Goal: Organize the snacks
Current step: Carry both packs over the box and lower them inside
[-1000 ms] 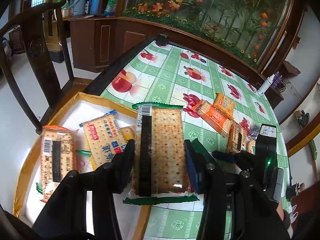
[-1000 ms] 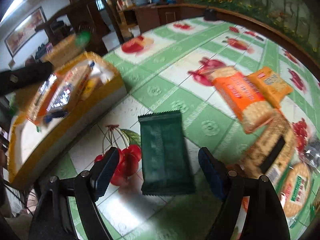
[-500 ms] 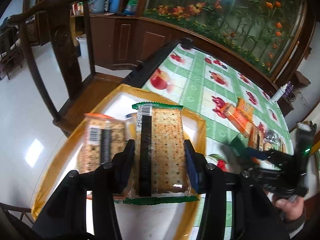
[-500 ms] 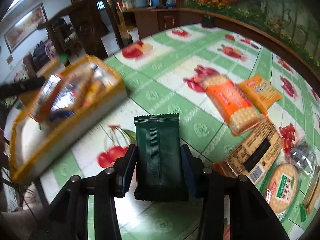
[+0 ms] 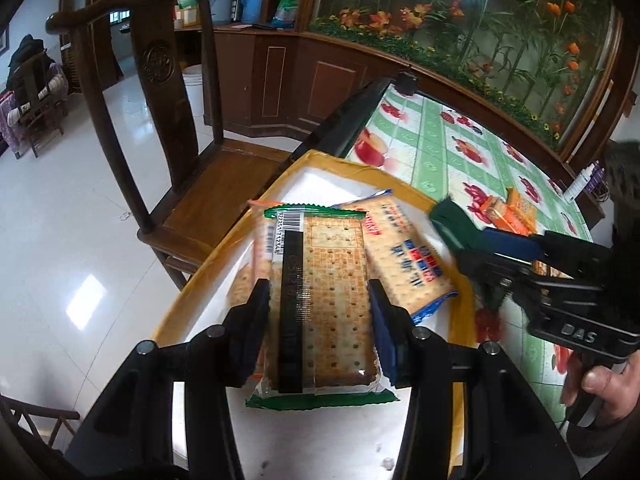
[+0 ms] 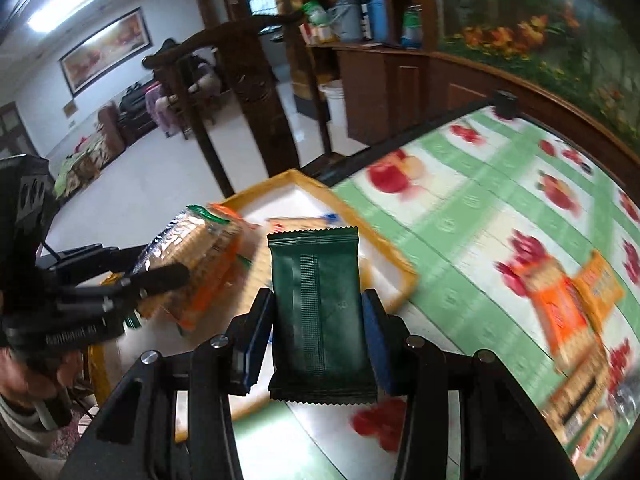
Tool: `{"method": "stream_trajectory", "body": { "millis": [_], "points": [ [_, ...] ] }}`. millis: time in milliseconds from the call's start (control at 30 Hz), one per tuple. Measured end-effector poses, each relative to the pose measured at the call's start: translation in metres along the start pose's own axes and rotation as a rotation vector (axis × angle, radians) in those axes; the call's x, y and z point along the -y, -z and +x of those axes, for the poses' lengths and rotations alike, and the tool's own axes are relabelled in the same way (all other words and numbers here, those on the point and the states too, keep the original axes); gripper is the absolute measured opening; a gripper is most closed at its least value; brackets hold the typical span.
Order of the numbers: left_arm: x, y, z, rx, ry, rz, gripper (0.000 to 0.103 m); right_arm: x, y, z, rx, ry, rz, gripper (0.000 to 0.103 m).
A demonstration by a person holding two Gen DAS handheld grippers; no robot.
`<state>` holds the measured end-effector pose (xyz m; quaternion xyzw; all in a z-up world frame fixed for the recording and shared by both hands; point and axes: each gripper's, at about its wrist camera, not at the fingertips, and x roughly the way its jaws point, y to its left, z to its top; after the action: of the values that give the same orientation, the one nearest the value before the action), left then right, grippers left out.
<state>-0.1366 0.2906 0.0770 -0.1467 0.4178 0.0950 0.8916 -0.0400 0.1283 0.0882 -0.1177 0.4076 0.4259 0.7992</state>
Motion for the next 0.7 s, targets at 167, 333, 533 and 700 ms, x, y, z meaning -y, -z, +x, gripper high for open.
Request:
{"method": "stream_trajectory", "body": {
  "millis": [167,333,533,700],
  "points": [
    [-0.01,0.004,0.009,-0.017,-0.017,-0.009,0.05,-0.014,-0.007,0.025,-0.033,-0.009,-0.011,0.044],
    [-0.007,0.004,0.011,-0.02,-0.029,0.02,0.05,-0.023,-0.006,0.036,-0.062,0.008,-0.018,0.046],
    [-0.009,0.0,0.014,-0.039,-0.016,0.006,0.07,-0.022,-0.003,0.026,-0.039,0.012,0.012,0.063],
    [-0.007,-0.002,0.004,0.001,-0.03,0.007,0.078,-0.013,0.005,0.001,0.007,0.01,0.039,0.067]
  ]
}}
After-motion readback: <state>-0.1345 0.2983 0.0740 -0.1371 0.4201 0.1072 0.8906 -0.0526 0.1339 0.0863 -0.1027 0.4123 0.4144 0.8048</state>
